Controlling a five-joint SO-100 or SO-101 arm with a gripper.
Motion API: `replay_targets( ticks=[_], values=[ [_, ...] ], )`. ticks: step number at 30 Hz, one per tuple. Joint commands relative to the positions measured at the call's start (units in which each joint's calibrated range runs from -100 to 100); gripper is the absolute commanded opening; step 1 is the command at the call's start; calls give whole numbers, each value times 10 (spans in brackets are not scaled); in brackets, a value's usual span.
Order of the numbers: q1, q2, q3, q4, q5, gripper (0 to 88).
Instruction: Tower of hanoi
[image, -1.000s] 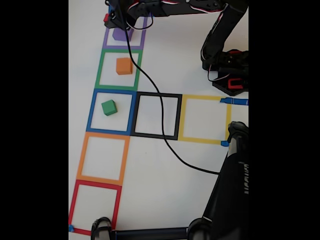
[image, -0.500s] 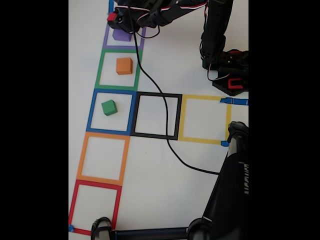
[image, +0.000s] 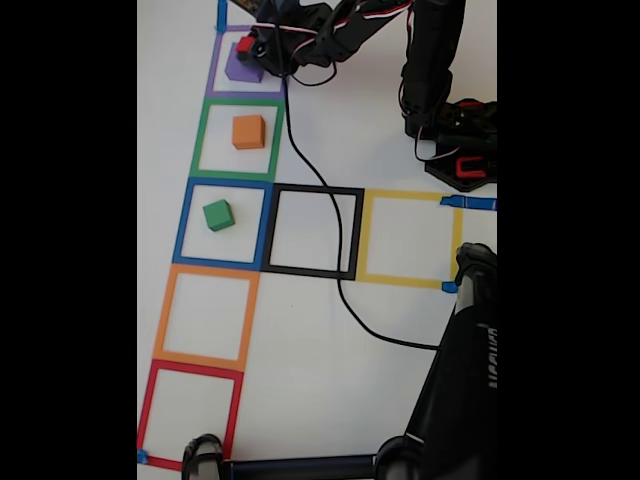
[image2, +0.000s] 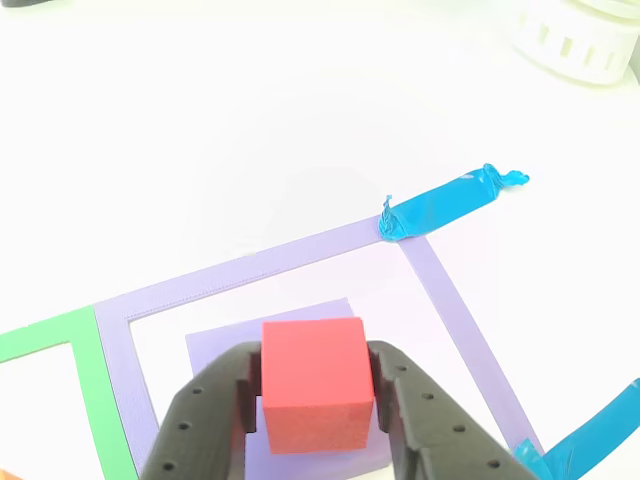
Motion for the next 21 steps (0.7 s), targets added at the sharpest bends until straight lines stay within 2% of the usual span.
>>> replay_targets(
  ticks=[1, 21],
  values=[
    [-4, -7, -5, -25, 4, 13],
    [-8, 37, 1, -65, 4, 13]
  ],
)
